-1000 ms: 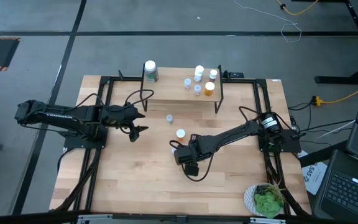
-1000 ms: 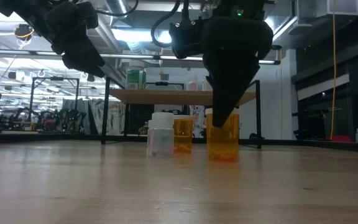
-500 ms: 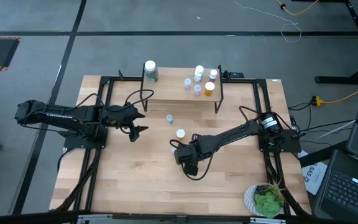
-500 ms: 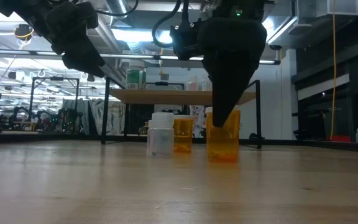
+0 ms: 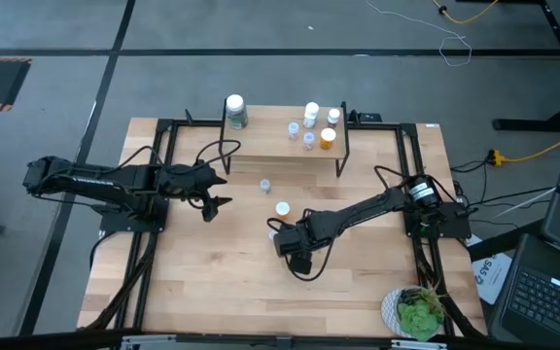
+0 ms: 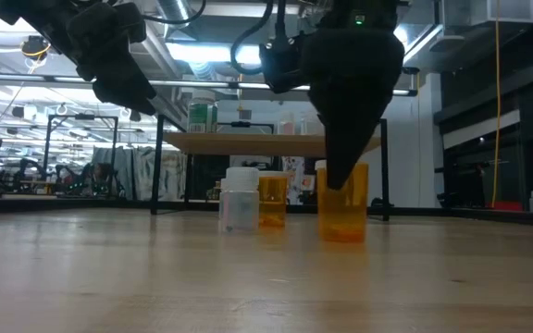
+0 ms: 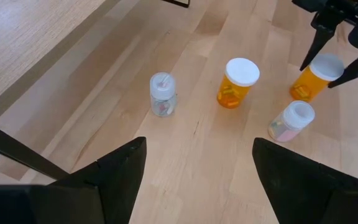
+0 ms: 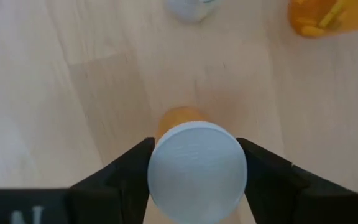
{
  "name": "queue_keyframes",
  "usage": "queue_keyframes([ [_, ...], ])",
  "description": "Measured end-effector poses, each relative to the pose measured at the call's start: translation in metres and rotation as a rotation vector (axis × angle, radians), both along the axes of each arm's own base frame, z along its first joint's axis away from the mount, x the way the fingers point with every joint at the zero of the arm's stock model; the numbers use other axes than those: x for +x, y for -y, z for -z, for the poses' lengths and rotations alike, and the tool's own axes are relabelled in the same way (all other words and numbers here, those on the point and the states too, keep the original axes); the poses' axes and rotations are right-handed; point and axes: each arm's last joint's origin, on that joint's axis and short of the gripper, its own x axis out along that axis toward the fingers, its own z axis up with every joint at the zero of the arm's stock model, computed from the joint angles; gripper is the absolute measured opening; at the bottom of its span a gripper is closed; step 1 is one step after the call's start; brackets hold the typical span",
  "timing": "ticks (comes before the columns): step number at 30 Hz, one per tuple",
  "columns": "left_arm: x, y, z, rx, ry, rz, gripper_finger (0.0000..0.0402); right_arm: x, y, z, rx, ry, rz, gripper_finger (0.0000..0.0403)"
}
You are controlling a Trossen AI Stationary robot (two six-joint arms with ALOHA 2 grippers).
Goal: Pick and place medicine bottles onto shelf by color
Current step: Put the orange pill bottle on the shelf
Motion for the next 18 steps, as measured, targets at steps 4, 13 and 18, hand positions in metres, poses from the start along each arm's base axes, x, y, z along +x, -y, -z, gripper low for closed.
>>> queue_keyframes([
  [4, 0.0000, -0.0001, 0.0000, 0.000, 0.000, 0.000, 0.0289, -0.0001, -0.0004, -0.0004, 0.012, -0.004, -0.024, 0.0232],
  [13, 0.0000, 0.0000, 0.0000, 0.000, 0.000, 0.000, 0.0289, -0.0002, -0.0003, 0.0000, 0.008, -0.006, -0.027, 0.0235],
  [18, 0.0000, 0.0000, 0.0000, 0.000, 0.000, 0.000, 0.0289, 0.0001, -0.0004, 0.0000, 0.010, -0.003, -0.025, 0.0231],
])
